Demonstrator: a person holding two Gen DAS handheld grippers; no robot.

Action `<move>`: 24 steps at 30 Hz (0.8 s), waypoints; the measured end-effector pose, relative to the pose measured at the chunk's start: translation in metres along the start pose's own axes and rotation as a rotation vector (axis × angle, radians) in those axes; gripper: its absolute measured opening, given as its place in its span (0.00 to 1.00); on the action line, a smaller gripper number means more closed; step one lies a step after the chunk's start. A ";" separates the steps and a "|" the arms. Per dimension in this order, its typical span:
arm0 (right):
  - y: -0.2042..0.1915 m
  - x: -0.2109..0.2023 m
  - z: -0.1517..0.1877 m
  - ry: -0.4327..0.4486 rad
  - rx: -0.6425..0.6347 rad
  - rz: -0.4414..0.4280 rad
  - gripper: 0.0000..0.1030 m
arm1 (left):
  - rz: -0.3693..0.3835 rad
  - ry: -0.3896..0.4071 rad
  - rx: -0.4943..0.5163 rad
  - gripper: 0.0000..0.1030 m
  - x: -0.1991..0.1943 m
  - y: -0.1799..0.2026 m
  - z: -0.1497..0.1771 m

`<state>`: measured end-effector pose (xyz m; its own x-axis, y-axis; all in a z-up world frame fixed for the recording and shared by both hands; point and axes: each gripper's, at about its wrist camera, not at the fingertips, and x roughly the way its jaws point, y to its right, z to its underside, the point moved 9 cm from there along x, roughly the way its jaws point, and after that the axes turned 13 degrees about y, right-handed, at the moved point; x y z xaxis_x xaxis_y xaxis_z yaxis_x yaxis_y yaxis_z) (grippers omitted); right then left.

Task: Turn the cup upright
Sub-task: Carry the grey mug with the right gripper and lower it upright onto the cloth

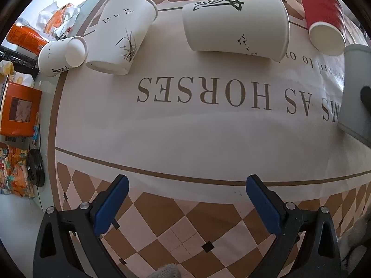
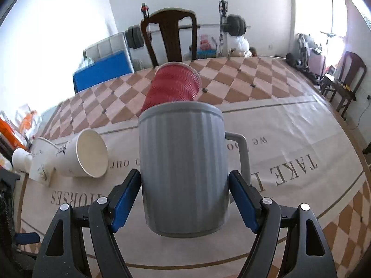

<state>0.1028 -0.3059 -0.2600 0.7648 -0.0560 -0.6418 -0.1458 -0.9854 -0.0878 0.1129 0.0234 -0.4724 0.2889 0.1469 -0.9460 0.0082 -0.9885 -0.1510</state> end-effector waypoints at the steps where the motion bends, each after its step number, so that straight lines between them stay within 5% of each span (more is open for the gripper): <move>1: 0.000 -0.002 0.001 0.011 -0.005 -0.002 0.77 | -0.001 0.001 0.004 1.00 0.002 0.000 0.000; 16: 0.003 -0.049 0.032 0.063 -0.095 0.010 0.77 | 0.011 0.011 0.043 1.00 -0.002 0.001 0.014; 18: 0.001 -0.046 0.031 -0.009 -0.088 0.000 0.77 | 0.018 0.013 0.047 1.00 -0.003 0.000 0.012; 24: 0.007 -0.016 0.030 -0.406 -0.055 -0.015 0.77 | 0.044 0.027 0.032 1.00 -0.020 0.002 0.000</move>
<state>0.0705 -0.3068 -0.2731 0.4549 0.0159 -0.8904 -0.0943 -0.9934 -0.0659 0.1069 0.0188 -0.4534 0.3140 0.1017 -0.9440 -0.0359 -0.9923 -0.1189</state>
